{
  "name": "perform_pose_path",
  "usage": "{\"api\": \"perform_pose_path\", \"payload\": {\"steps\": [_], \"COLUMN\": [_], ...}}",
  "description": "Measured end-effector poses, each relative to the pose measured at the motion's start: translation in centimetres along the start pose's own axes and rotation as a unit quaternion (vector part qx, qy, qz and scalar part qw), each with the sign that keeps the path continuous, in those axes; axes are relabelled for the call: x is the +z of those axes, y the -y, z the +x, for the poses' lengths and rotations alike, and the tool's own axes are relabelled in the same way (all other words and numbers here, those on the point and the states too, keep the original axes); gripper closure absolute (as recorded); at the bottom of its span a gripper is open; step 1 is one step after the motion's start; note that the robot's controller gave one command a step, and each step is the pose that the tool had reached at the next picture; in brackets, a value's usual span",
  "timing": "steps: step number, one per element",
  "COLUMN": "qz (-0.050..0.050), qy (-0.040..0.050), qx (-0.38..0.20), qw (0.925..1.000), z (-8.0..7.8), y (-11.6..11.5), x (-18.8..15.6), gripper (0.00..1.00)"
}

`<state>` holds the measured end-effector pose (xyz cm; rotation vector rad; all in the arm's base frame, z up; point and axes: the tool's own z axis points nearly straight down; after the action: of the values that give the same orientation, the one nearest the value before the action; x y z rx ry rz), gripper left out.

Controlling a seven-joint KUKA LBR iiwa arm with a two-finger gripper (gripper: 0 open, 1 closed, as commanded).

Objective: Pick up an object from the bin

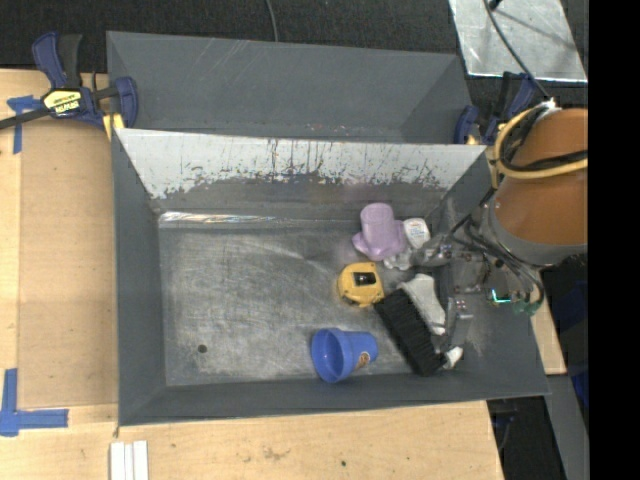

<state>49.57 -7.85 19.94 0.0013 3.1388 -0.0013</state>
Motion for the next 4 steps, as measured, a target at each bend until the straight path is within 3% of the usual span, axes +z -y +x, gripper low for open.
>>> {"api": "perform_pose_path", "payload": {"steps": [1, 2, 3, 4], "qz": [0.000, 0.000, -0.003, -0.003], "qy": [0.0037, 0.0020, 0.0000, 0.0000], "qx": [0.030, -0.002, 0.031, 0.030], "qw": [0.9996, 1.0000, 0.9995, 0.9995], "z": [-0.8, -1.9, -5.9, -6.0], "y": [-0.5, -1.2, 4.4, 4.4], "x": [3.1, 8.8, 12.4, 12.4], "gripper": [0.00, 0.00, 1.00, 1.00]}}
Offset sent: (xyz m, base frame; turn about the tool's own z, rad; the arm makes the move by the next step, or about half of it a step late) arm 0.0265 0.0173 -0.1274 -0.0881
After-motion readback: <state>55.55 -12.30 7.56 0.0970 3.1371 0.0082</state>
